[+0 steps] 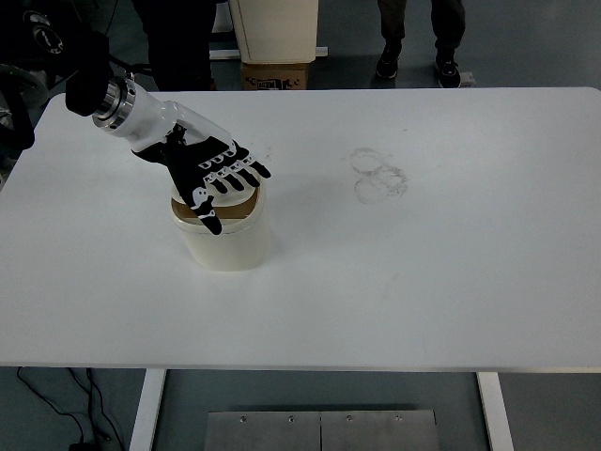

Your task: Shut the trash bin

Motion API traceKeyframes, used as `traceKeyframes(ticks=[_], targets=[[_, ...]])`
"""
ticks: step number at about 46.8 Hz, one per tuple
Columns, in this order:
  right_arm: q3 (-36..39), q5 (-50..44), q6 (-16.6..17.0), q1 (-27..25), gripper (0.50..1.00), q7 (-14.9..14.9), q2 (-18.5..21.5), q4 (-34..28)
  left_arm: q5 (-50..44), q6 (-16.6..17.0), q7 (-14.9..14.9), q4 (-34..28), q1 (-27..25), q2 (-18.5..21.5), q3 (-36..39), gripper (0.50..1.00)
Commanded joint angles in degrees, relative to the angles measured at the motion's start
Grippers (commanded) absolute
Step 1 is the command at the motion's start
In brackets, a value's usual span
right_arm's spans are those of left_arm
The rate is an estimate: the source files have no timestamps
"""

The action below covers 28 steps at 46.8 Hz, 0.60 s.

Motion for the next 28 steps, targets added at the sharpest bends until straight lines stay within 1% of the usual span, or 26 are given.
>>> traceKeyframes(ticks=[1, 28], targets=[[0.00, 0.00, -0.01, 0.00, 0.991, 0.00, 0.00, 0.00, 0.00, 0.00, 0.00, -0.11, -0.13, 0.01, 0.08, 1.000], [0.00, 0.00, -0.01, 0.00, 0.991, 0.00, 0.00, 0.00, 0.09, 0.00, 0.00, -0.55, -0.13, -0.34, 2.19, 1.000]])
